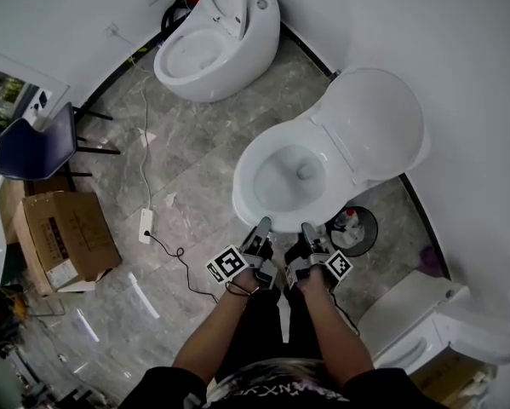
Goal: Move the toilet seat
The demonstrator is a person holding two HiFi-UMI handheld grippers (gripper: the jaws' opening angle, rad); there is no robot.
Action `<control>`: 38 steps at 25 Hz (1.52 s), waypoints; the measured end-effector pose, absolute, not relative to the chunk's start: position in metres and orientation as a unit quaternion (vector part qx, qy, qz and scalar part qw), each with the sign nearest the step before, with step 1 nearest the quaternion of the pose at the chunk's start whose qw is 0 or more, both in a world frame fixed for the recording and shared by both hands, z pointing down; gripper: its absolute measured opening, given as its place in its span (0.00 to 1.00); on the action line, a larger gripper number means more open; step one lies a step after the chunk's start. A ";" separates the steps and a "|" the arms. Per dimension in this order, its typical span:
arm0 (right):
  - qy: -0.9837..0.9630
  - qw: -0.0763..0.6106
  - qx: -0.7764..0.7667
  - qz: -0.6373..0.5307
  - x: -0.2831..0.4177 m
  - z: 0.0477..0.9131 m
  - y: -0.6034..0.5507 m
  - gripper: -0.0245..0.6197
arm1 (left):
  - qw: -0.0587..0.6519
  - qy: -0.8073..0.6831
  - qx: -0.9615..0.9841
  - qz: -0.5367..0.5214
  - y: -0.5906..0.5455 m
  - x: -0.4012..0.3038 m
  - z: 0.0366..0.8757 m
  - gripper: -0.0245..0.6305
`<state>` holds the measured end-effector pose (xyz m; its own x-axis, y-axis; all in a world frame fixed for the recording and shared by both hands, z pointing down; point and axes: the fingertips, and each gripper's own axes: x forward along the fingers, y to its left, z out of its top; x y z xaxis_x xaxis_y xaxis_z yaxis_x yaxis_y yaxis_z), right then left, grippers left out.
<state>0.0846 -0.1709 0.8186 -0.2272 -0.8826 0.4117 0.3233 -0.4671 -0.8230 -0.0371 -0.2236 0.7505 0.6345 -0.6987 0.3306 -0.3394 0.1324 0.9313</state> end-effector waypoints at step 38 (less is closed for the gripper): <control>0.177 0.649 -0.533 -0.514 0.169 0.716 -0.204 0.29 | 0.624 -0.127 0.771 -0.012 -0.283 0.086 0.631 0.33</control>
